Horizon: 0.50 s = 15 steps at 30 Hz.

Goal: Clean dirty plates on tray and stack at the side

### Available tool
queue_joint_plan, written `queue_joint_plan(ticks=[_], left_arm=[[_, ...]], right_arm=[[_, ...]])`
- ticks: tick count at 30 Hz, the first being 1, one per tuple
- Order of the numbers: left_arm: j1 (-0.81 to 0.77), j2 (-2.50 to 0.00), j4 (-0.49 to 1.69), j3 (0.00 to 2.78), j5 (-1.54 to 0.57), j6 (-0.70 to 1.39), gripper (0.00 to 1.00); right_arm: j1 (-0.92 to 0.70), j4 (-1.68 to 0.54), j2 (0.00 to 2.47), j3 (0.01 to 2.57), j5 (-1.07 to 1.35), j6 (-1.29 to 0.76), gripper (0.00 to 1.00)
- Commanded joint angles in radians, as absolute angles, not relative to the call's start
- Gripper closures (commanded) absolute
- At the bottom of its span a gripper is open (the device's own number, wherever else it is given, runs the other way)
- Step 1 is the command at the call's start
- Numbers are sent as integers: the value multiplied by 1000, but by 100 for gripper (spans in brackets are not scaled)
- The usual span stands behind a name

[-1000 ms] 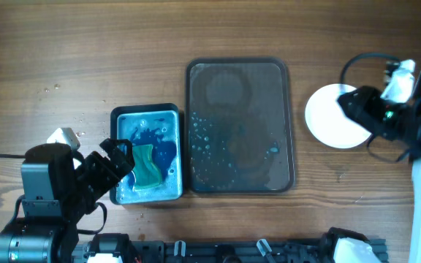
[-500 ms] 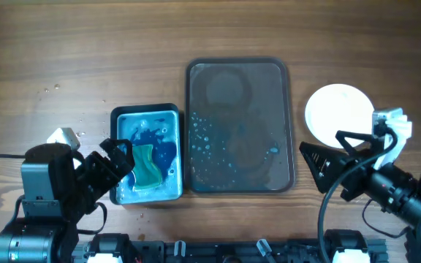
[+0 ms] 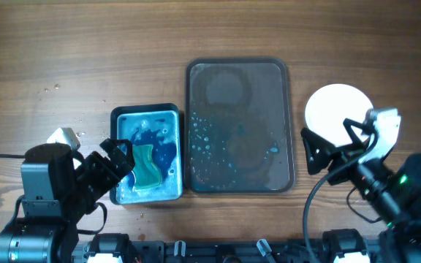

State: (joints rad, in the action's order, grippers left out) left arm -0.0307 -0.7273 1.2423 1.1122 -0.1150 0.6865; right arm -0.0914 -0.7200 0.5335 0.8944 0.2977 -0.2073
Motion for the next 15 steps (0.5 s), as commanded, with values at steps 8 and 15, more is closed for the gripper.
queue_joint_plan(ticks=[8,15], left_arm=[[-30,-727,1239,1121,-126,685,0],[-30,-727,1239,1121,-126,685,0]], right_arm=[[-98,-441,33,300,202,-229,0],[-96,-68,3,84,202,-247,0]])
